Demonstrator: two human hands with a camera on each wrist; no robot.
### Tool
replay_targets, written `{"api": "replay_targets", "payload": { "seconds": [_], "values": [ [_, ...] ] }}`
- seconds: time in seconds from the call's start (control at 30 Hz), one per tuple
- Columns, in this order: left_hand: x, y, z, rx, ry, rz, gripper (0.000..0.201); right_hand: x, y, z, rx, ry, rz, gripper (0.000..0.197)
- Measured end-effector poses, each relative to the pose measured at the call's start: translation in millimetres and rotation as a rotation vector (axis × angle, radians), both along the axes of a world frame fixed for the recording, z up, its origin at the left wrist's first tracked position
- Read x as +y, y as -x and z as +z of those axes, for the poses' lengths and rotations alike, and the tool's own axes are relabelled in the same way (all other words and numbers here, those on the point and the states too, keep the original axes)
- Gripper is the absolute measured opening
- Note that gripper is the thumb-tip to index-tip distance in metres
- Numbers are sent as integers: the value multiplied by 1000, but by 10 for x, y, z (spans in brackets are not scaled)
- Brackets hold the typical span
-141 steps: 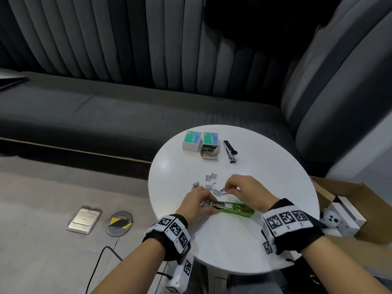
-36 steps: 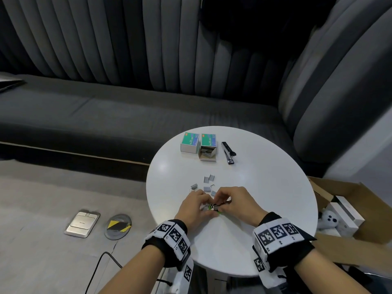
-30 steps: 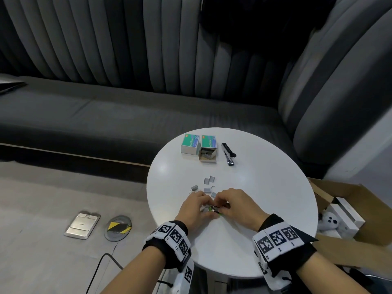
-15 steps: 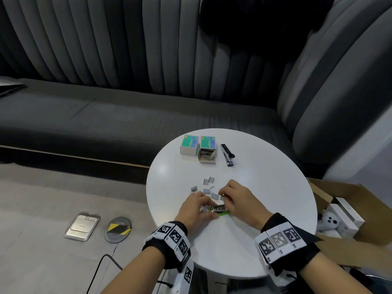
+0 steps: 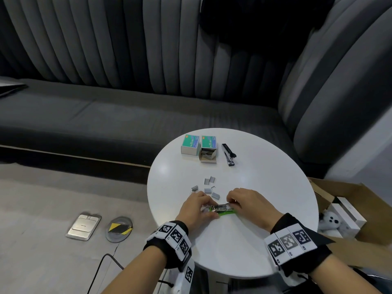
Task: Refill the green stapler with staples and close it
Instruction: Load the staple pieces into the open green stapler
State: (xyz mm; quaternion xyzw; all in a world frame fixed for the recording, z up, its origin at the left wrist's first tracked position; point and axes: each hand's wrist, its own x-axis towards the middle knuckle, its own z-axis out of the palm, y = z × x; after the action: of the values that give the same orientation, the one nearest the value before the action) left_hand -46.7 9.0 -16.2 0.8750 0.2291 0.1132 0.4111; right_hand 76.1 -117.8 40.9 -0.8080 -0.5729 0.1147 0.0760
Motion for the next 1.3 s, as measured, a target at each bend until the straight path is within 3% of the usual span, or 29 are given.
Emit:
{"api": "replay_targets", "payload": {
  "seconds": [0.13,0.33,0.47,0.7,0.9,1.2,1.3],
  "values": [
    [-6,-3,-4,-4,-8,8,30,-80,0,-19,27,-25,48,17],
    [-9,7,11,0,-3,0,28,-65,17,36,168,-116,-119,4],
    [-4,10,13,7,0,-5,29,-26,10,60,294,-161,-172,11],
    [-13,9,16,5,15,8,29,-145,77,1,315,-77,-64,21],
    [1,14,23,20,1,-18,30,-286,131,-57,277,59,-67,15],
    [-3,10,12,7,-1,-12,29,-287,140,-67,223,47,-27,11],
    [1,14,15,-4,0,-14,29,-197,147,-7,217,-43,-37,15]
  ]
}}
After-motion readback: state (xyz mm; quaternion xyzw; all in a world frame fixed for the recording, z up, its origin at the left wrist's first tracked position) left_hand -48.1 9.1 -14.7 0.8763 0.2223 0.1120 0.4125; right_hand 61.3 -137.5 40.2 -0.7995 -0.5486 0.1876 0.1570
